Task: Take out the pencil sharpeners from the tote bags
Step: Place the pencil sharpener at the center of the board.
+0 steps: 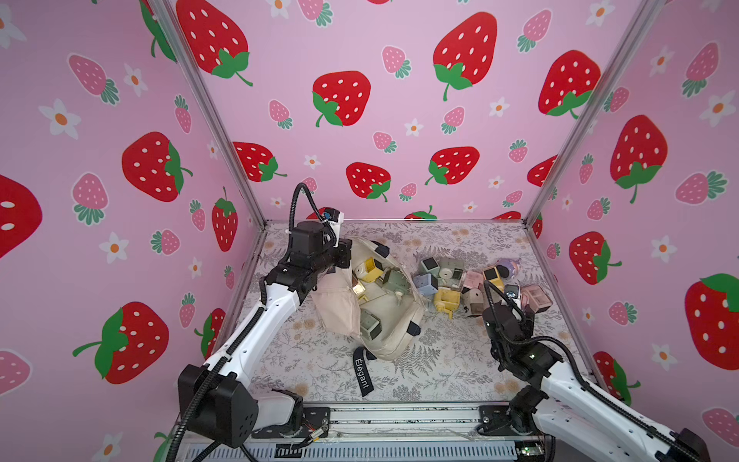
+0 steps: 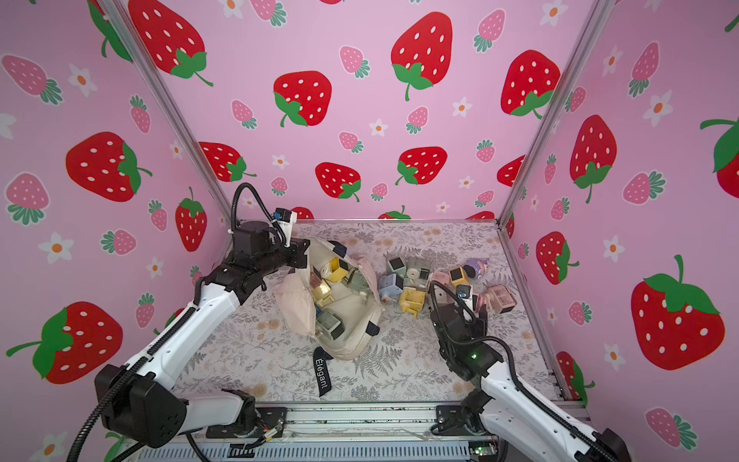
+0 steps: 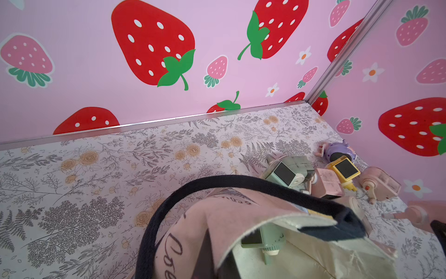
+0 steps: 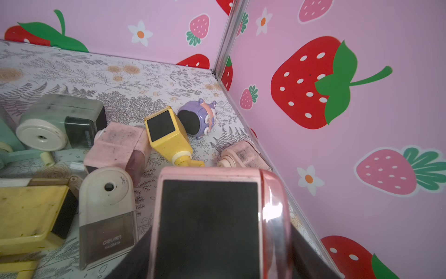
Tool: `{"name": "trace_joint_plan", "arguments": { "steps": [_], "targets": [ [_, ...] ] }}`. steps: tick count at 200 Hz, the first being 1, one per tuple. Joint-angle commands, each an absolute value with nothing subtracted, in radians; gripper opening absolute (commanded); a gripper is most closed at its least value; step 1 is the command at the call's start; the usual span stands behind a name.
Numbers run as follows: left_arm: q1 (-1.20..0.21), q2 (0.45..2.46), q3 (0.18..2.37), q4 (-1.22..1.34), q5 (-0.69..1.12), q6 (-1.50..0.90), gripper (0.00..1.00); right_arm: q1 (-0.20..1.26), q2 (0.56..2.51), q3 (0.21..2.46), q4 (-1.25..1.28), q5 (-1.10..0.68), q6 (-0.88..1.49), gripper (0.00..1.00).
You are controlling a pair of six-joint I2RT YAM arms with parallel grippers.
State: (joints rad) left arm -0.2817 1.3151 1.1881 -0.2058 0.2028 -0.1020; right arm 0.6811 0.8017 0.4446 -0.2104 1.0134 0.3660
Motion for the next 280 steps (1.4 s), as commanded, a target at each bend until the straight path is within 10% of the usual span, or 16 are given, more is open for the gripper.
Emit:
{"name": "trace_joint_plan", "arguments": {
  "steps": [1, 160, 280],
  "targets": [
    [-0.282, 1.287, 1.217, -0.103, 0.224, -0.091, 0.0, 0.604, 0.869, 0.494, -0.185, 0.876, 0.411, 0.49],
    [-0.282, 1.296, 1.223, -0.109, 0.225, -0.09, 0.0, 0.437, 1.25, 0.545, -0.017, 0.598, 0.435, 0.6],
    [-0.283, 1.299, 1.224, -0.109, 0.228, -0.091, 0.0, 0.44, 1.129, 0.55, -0.049, 0.473, 0.407, 0.83]
  ]
}}
